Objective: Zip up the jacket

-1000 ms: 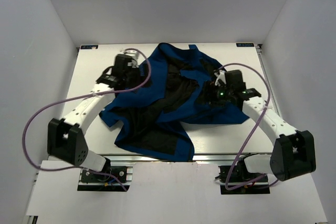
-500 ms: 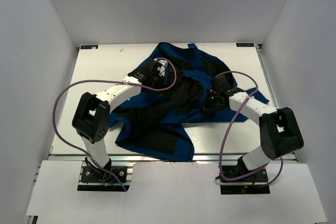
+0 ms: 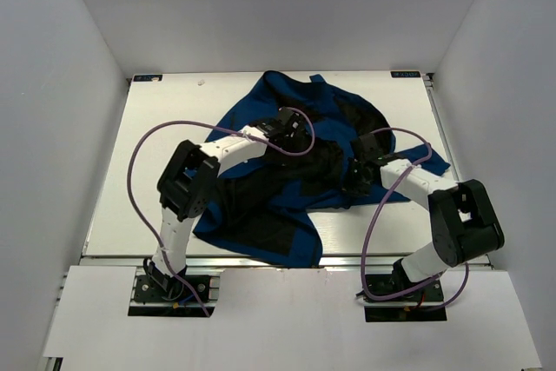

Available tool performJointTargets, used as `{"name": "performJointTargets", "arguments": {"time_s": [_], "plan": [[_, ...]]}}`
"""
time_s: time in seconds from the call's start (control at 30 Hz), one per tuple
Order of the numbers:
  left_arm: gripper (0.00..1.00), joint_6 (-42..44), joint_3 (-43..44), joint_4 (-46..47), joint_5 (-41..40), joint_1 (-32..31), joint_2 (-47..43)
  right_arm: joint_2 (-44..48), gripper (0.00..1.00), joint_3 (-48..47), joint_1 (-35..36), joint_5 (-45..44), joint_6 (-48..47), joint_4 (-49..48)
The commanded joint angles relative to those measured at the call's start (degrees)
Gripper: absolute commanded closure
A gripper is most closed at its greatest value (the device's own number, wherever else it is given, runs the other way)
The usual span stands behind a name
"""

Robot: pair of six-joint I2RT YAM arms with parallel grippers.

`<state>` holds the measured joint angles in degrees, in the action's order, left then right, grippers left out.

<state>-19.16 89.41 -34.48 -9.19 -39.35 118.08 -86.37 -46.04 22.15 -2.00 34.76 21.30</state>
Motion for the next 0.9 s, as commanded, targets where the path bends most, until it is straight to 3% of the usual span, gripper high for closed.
{"name": "performJointTargets", "arguments": {"time_s": [0.0, 0.23, 0.33, 0.43, 0.47, 0.53, 0.57, 0.63, 0.7, 0.87], "plan": [[0.03, -2.9, 3.5, -6.1, -10.3, 0.6, 0.7, 0.9, 1.00, 0.6, -0.4, -5.3, -1.4, 4.1], [0.13, -8.7, 3.9, -16.6, -29.5, 1.0, 3.6, 3.5, 1.00, -0.7, -1.5, -6.4, -2.7, 5.2], [0.20, -11.8, 3.1, -19.7, -31.3, 4.1, 1.8, 4.1, 1.00, -2.1, -2.5, -7.8, -3.5, 6.0], [0.35, -12.3, -2.0, -17.7, -30.4, 8.7, -2.3, 4.3, 1.00, -3.3, -3.5, -8.5, -4.2, 6.3], [0.49, -12.3, -3.4, -17.1, -29.1, 11.2, -5.5, 4.3, 1.00, -4.1, -3.7, -8.9, -4.6, 6.2], [0.63, -12.4, -7.9, -14.9, -27.6, 13.8, -8.9, 3.9, 1.00, -5.4, -4.2, -9.3, -4.9, 6.4], [0.76, -12.3, -9.0, -14.7, -26.6, 15.9, -12.1, 3.8, 1.00, -6.7, -4.2, -9.5, -5.2, 6.2], [0.85, -12.0, -11.1, -13.4, -24.7, 16.7, -15.1, 3.0, 1.00, -8.4, -4.3, -8.8, -5.8, 5.7], [0.92, -10.6, -11.5, -12.9, -21.0, 16.7, -19.5, 2.0, 1.00, -11.9, -4.2, -7.8, -6.5, 5.4], [0.92, -7.5, -11.8, -10.1, -15.4, 16.7, -28.7, -3.4, 1.00, -23.9, -4.2, -8.4, -9.4, 5.6]]}}
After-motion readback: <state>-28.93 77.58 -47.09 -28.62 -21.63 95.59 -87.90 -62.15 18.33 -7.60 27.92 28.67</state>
